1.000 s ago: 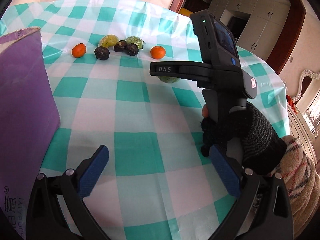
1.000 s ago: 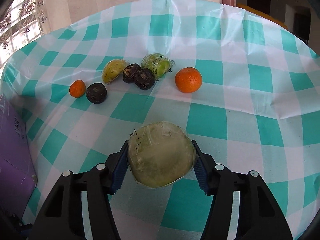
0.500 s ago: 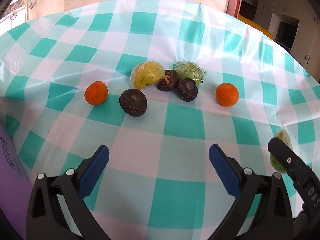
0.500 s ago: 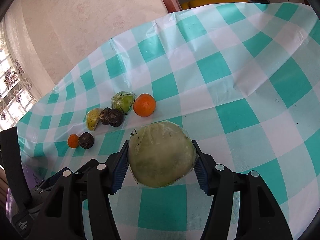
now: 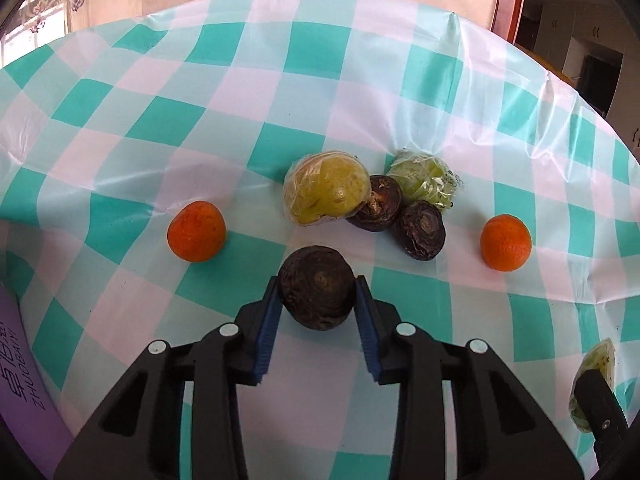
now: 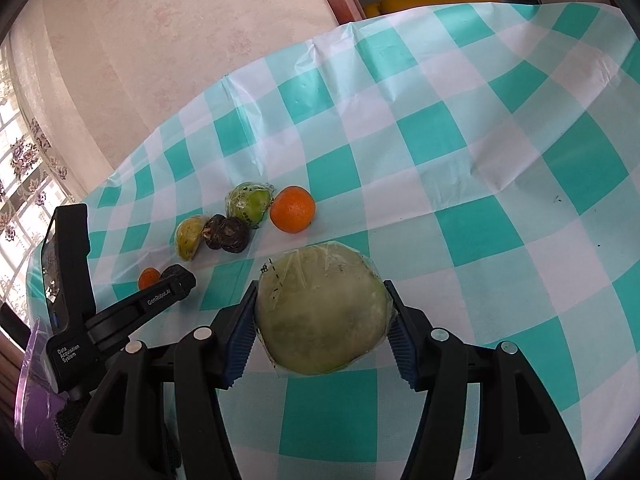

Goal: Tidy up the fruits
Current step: 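Grasp the wrapped green melon half with the right tool while the left tool grasps a dark round fruit, then carry the green melon half and dark fruit over the box with both tools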

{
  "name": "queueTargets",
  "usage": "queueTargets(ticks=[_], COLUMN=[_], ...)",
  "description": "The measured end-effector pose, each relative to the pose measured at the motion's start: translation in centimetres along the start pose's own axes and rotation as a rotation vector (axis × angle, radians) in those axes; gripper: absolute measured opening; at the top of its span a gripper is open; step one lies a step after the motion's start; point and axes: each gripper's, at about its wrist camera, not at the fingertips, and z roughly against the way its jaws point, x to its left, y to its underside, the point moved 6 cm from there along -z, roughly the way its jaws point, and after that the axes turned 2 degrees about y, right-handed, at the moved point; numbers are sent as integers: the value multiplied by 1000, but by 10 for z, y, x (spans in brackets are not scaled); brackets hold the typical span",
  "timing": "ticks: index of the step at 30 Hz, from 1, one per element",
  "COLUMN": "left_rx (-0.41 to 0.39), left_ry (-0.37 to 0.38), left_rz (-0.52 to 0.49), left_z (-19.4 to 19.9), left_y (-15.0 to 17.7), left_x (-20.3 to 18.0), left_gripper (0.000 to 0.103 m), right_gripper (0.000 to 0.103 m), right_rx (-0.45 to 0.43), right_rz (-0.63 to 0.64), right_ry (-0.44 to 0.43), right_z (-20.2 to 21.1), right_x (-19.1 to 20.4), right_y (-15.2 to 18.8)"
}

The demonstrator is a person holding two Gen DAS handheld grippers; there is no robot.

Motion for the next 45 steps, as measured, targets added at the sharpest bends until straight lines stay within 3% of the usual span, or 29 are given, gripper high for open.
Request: queueTargets(ticks=[7,12,18,23,34,42,45], left_rx=[-31,-26,-23,-37,-101,-213,-274], left_ry=[136,201,259,308,357,394,372], left_rz=[78,26,0,-17,-87,-61,-53], left_z=[56,89,113,133,170,196,212], left_y=[54,103,135,152,176,178,182], left_x=[4,-7,-2,6,11,23,31], left_gripper=[36,36,36,36,37,37,37], right_gripper=[58,58,58,58,58,58,58], right_rx=[12,38,68,36,75,88,72], right_rz=[-6,3,-8,28,98,186,209], right_ry=[5,-10,-12,-8,-30,-52,-61], right_z=[-3,-6,-1,24,62,86,93], right_x=[-1,0,-4,0,15,35,43], right_y=[0,2,11,27,74,102,107])
